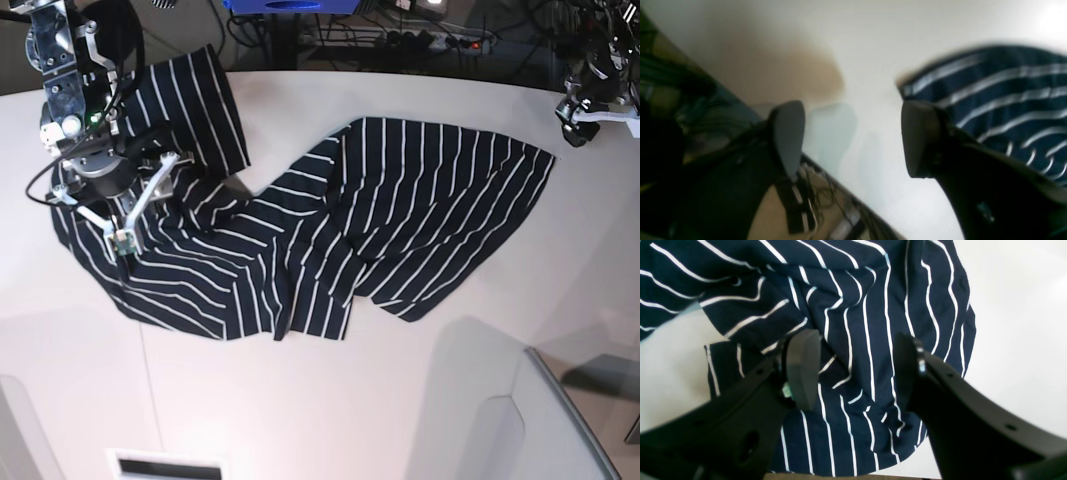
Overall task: Layout the t-shirt on the table in an organized manner, then fold the t-shirt properly
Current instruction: 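Release the shirt with the left gripper and regrasp its edge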
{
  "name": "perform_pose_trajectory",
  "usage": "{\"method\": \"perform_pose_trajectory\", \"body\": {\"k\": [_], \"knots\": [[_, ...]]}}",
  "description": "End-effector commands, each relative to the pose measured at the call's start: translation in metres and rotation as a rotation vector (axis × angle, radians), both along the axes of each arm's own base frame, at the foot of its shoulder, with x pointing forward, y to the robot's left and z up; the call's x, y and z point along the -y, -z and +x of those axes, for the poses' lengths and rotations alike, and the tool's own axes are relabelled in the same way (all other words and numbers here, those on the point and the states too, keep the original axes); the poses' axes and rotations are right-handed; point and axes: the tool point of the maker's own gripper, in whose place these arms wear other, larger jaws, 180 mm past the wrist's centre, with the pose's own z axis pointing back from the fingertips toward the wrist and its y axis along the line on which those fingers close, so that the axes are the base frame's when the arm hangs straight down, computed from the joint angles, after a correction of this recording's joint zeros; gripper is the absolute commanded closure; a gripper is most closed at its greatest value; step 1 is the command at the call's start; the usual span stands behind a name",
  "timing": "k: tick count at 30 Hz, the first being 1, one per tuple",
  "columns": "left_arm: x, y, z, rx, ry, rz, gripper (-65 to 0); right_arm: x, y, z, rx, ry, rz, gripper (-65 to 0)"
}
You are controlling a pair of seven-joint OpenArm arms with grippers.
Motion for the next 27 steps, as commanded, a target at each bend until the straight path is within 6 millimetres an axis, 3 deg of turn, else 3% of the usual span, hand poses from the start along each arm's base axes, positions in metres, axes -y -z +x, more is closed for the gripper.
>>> {"method": "perform_pose_trajectory", "body": {"k": [1, 7, 16, 20, 27], "knots": [[-0.006, -0.015, 0.016, 0.056, 0.012, 0.027, -43.8, 0.002, -0.010, 0.008, 0.043, -0.004, -0.007, -32.1], [-0.006, -0.013, 0.034, 0.090, -0.005, 0.002, -44.4, 0.001, -0.010, 0.008, 0.043, -0.004, -0.003, -32.1], [0.001, 0.025, 0.044, 0.064, -0.083, -0.106, -44.3, 0.000, -0.010, 0.008, 0.043, -0.004, -0.002, -32.1], [0.029, 0.035, 0.054, 0.042, -0.004, -0.131, -44.3, 0.000, -0.010, 0.008, 0.043, -0.004, -0.002, -32.1], [0.050, 0.046, 0.060, 0.038, 0.006, -0.175, -41.1, 0.000, -0.010, 0.007, 0.041, -0.005, -0.002, -32.1]]}}
